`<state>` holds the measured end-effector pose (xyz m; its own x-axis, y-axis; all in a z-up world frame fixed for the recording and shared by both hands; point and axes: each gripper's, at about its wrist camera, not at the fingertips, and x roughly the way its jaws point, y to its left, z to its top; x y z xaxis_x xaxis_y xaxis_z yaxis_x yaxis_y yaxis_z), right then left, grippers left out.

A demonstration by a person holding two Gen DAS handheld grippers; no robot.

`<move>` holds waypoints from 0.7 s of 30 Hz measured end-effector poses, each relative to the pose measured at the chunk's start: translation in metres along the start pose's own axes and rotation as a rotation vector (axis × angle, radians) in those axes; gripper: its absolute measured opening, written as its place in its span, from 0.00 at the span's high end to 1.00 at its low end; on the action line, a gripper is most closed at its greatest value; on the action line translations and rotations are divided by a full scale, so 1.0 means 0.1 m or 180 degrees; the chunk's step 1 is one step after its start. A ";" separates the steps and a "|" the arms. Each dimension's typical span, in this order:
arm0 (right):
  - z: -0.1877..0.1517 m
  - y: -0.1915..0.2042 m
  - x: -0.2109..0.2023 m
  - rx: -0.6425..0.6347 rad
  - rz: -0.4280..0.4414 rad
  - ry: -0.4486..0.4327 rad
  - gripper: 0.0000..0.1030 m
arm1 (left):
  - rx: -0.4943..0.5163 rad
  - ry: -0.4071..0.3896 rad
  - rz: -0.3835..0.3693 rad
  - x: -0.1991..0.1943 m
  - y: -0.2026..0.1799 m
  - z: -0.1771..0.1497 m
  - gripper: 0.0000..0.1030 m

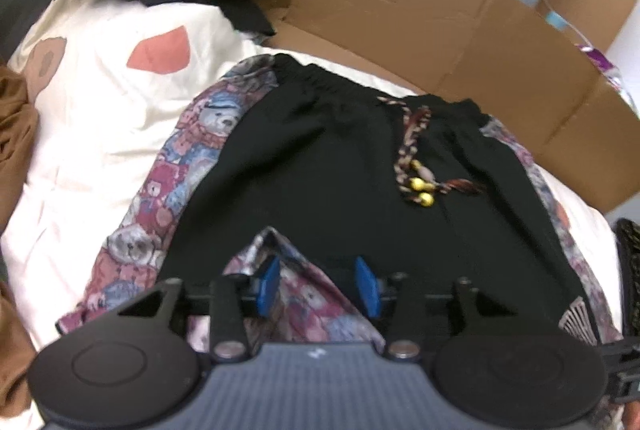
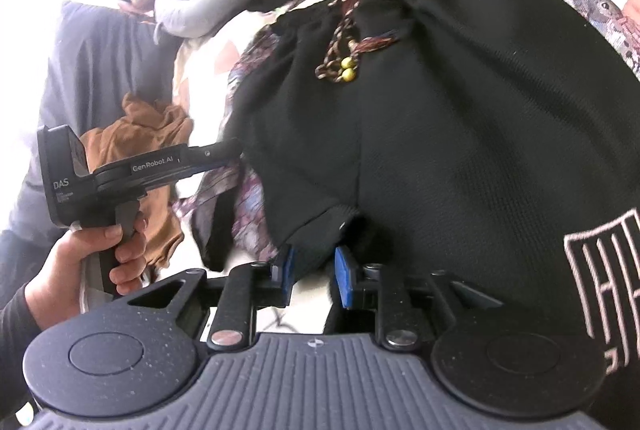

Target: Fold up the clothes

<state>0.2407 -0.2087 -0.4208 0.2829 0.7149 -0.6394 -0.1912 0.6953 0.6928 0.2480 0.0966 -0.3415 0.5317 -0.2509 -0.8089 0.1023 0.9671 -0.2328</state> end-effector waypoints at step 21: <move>-0.21 0.13 0.52 -0.0073 -0.0107 0.0173 0.62 | -0.1018 0.0139 0.0470 -0.58 0.72 -0.85 0.59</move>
<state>0.2332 -0.1610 -0.4523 0.2381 0.6936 -0.6798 -0.2041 0.7201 0.6632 0.1535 0.1776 -0.3572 0.4840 -0.1175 -0.8671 -0.2452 0.9330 -0.2633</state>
